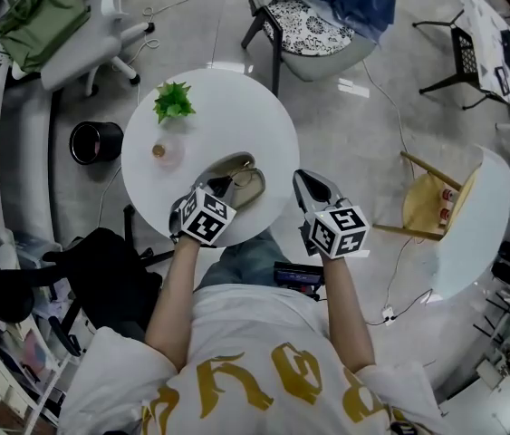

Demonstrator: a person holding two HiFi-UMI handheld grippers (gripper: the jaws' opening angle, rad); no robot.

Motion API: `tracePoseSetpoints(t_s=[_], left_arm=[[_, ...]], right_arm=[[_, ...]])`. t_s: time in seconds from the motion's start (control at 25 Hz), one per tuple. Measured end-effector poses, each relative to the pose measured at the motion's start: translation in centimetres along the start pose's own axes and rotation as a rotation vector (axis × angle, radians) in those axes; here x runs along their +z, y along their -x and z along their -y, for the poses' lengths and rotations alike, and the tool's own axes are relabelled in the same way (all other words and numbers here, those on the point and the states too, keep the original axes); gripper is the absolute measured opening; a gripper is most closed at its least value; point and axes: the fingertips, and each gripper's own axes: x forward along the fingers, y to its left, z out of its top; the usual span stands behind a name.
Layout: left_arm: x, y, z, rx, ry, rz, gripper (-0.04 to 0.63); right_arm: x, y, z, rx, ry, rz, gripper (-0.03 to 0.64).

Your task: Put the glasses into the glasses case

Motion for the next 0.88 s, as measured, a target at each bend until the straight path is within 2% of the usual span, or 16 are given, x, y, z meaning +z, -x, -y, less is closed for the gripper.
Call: tracePoseSetpoints(t_s=[0.24, 0.44, 0.88], left_arm=[[-0.3, -0.7, 0.3, 0.017, -0.010, -0.015, 0.015], [-0.1, -0.7, 0.4, 0.005, 0.030, 0.007, 0.021], [0.0, -0.2, 0.0, 0.016, 0.053, 0.042, 0.080]], right_arm=[[0.8, 0.4, 0.4, 0.000, -0.026, 0.023, 0.026], [0.7, 0.7, 0.4, -0.001, -0.030, 0.028, 0.026], [0.4, 1.7, -0.7, 0.001, -0.010, 0.035, 0.026]])
